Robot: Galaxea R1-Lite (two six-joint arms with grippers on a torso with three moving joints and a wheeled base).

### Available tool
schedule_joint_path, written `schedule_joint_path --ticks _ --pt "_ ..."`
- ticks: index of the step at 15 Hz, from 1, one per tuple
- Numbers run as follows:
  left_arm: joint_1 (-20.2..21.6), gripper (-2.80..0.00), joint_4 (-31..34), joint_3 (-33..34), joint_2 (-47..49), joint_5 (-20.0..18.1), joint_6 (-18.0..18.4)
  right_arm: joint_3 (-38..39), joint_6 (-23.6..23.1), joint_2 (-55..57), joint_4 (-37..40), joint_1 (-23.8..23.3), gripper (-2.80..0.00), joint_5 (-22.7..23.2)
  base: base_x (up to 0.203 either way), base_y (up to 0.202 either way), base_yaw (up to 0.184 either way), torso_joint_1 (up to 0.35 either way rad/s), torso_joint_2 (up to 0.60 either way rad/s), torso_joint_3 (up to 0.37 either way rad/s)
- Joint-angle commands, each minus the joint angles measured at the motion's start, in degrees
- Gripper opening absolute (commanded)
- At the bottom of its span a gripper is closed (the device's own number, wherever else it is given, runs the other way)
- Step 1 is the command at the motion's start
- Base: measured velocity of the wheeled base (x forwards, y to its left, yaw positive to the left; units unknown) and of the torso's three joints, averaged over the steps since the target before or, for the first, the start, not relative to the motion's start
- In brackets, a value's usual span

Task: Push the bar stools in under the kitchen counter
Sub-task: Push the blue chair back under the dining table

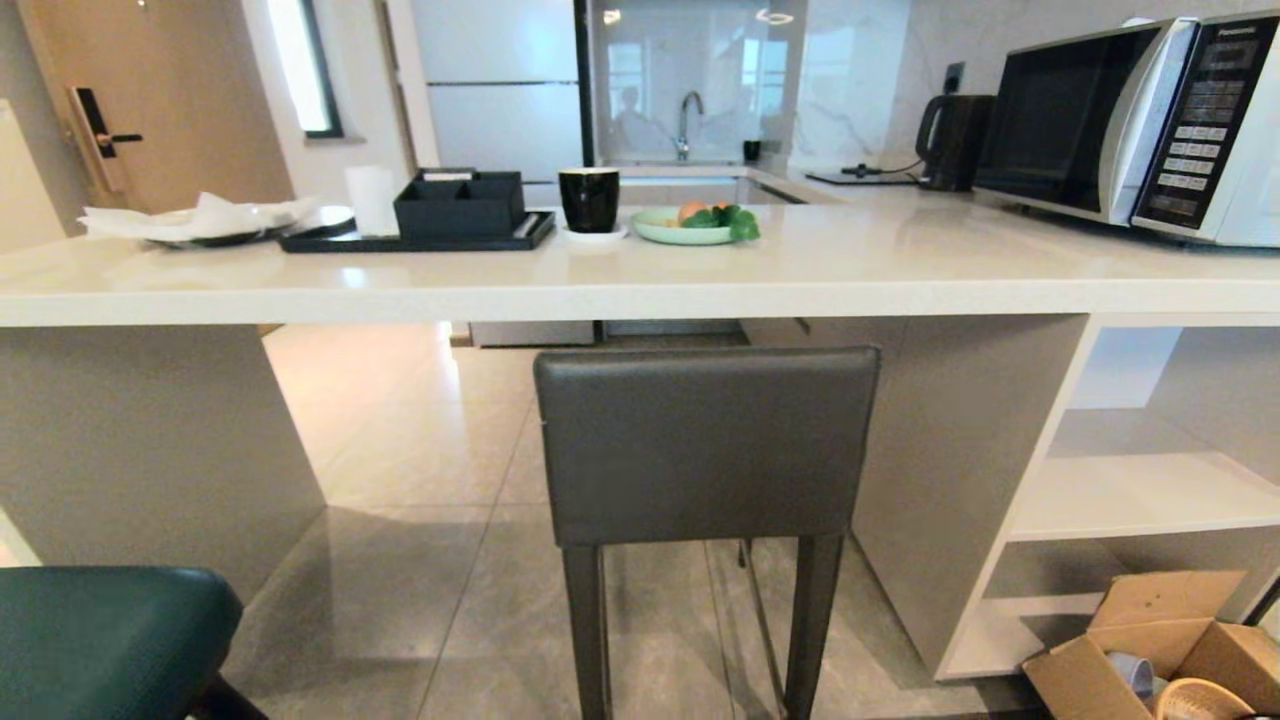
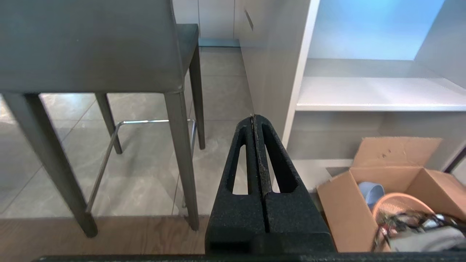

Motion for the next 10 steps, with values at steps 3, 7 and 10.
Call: schedule_joint_path --ticks 3,7,10 --pt "0.0 -2.80 -0.1 0.1 0.0 0.0 0.1 0.0 0.0 0.0 0.0 0.0 -2.80 0.0 -0.198 0.000 -0.002 0.002 0.00 0.003" --pt "0.0 -2.80 -0.1 0.1 0.0 0.0 0.1 0.0 0.0 0.0 0.0 0.0 -2.80 0.0 -0.197 0.000 -0.002 0.003 0.00 0.001" --pt "0.0 -2.80 -0.2 0.1 0.0 0.0 -0.1 0.0 0.0 0.0 0.0 0.0 -2.80 0.0 -0.199 0.000 -0.003 0.004 0.00 0.001"
